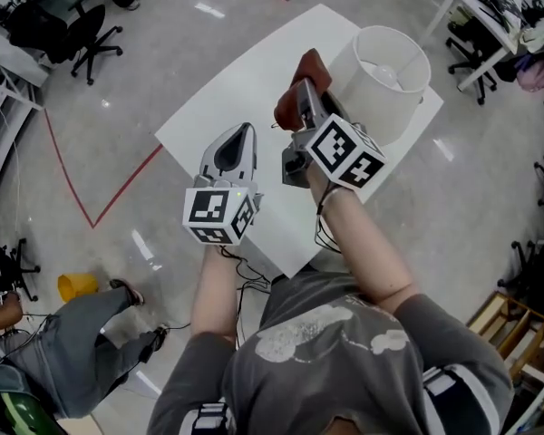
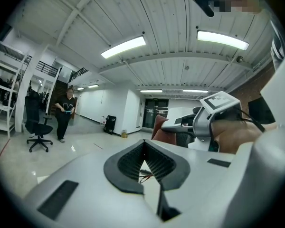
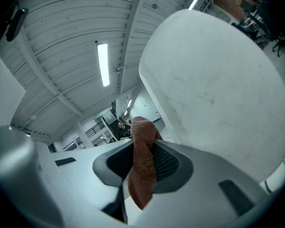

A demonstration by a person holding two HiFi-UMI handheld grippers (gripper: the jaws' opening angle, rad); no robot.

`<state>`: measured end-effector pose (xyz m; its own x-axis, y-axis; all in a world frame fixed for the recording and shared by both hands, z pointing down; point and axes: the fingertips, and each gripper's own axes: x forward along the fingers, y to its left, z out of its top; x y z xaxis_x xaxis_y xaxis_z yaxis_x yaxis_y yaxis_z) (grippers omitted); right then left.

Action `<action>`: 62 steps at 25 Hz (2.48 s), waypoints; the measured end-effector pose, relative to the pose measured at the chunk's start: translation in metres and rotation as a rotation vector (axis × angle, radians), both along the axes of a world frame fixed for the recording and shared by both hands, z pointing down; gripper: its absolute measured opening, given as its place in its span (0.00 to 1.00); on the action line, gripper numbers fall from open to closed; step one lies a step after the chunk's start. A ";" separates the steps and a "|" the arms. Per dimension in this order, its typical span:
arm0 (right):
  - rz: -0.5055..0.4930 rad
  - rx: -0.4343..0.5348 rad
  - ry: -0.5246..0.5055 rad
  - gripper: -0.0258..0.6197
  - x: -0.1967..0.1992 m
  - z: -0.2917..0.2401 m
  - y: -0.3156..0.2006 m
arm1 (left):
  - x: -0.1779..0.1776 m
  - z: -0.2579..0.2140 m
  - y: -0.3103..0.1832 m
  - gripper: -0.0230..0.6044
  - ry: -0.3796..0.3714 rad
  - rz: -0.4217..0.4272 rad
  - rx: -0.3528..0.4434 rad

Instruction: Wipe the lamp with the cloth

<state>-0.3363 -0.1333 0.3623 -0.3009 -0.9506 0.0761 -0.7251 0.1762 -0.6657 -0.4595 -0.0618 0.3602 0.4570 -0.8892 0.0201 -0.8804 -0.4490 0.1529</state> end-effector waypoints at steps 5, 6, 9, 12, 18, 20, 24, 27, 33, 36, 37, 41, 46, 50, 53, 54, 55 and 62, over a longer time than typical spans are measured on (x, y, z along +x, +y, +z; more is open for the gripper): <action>-0.042 -0.078 0.026 0.18 -0.004 0.036 0.011 | -0.002 0.024 0.007 0.05 0.001 -0.025 -0.059; -0.057 -0.096 0.025 0.18 -0.005 0.046 0.014 | -0.003 0.030 0.010 0.05 0.003 -0.034 -0.072; -0.103 -0.149 0.031 0.18 -0.007 0.072 0.025 | -0.005 0.044 0.021 0.05 0.009 -0.068 -0.104; -0.152 -0.177 0.031 0.18 -0.009 0.084 0.036 | -0.002 0.051 0.030 0.05 -0.001 -0.093 -0.117; -0.254 -0.108 0.002 0.18 -0.012 0.052 0.059 | 0.007 0.031 0.040 0.05 0.006 -0.103 -0.081; -0.285 -0.060 -0.004 0.18 -0.010 0.026 0.066 | 0.013 0.010 0.041 0.05 0.032 -0.094 -0.044; -0.277 0.092 0.070 0.18 0.007 -0.035 0.078 | 0.032 -0.035 0.043 0.05 0.067 -0.052 0.053; -0.258 0.150 0.080 0.18 0.027 -0.056 0.088 | 0.050 -0.059 0.044 0.05 0.084 -0.018 0.107; -0.243 0.121 0.168 0.18 0.064 -0.042 0.091 | 0.083 -0.056 0.047 0.05 0.091 0.027 0.108; -0.267 0.078 0.192 0.18 0.071 -0.017 0.094 | 0.096 -0.042 0.053 0.05 0.071 0.033 0.082; -0.277 0.065 0.197 0.18 0.072 -0.010 0.095 | 0.098 -0.037 0.054 0.05 0.064 0.027 0.071; -0.337 0.007 0.213 0.18 0.079 0.020 0.099 | 0.106 -0.019 0.060 0.05 0.056 -0.018 0.020; -0.374 0.012 0.276 0.18 0.105 0.043 0.098 | 0.127 0.012 0.072 0.05 0.064 -0.068 -0.051; -0.468 0.052 0.362 0.18 0.116 0.063 0.105 | 0.148 0.034 0.082 0.05 0.067 -0.104 -0.107; -0.522 0.018 0.375 0.18 0.127 0.083 0.109 | 0.163 0.045 0.088 0.05 0.062 -0.130 -0.139; -0.539 0.001 0.378 0.18 0.131 0.090 0.112 | 0.168 0.048 0.091 0.05 0.062 -0.140 -0.149; -0.556 -0.011 0.386 0.18 0.136 0.097 0.114 | 0.172 0.051 0.093 0.05 0.061 -0.151 -0.159; -0.667 0.044 0.396 0.18 0.165 0.090 0.118 | 0.201 0.035 0.096 0.05 0.064 -0.230 -0.137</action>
<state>-0.1713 -0.0157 0.4526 -0.7686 -0.5829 0.2635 -0.6389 0.6792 -0.3611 -0.2590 0.0342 0.3950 0.2474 -0.9608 0.1249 -0.9435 -0.2096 0.2565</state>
